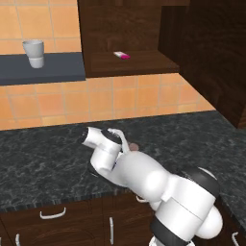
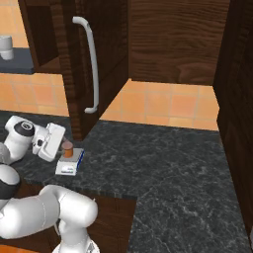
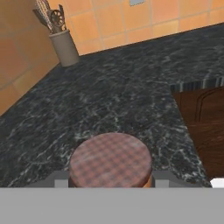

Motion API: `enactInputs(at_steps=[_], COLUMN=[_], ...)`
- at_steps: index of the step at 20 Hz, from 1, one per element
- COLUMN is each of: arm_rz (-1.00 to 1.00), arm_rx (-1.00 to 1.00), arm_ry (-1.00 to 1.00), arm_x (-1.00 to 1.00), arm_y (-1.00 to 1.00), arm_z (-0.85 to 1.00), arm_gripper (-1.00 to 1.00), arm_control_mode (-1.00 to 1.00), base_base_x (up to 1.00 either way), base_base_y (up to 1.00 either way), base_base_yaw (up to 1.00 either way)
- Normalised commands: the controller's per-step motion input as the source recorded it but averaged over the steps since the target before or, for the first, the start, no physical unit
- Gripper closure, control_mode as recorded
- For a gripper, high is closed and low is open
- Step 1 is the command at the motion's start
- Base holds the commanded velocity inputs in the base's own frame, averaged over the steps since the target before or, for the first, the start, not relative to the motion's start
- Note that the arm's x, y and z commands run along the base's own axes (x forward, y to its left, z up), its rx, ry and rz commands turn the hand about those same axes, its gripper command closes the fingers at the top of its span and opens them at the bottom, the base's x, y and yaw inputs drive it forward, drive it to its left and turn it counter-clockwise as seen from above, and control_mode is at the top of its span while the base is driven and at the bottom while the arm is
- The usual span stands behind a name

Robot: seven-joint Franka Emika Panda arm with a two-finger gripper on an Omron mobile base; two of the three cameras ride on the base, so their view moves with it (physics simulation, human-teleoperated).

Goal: Pick the jam and place it on the digital scale for weighing, and close the cabinet.

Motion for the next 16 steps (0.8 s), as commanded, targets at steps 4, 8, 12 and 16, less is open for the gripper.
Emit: enactInputs(at_steps=[4, 8, 12, 16], arm_rz=[0.0, -0.01, -0.06, -0.08], arm_rx=[-0.02, -0.01, -0.03, -0.03], arm_ry=[0.0, 0.0, 0.0, 0.0], arm_x=[0.17, 0.17, 0.24, 0.21], arm_y=[0.05, 0.07, 0.25, 0.2], arm_z=[-0.26, -0.18, -0.08, -0.12], arm_gripper=[1.0, 1.0, 1.0, 1.0], arm_control_mode=[-1.0, -1.0, -1.0, -1.0], base_base_x=[0.0, 0.0, 0.0, 0.0], base_base_y=[0.0, 0.0, 0.0, 0.0], base_base_yaw=[0.0, 0.0, 0.0, 0.0])
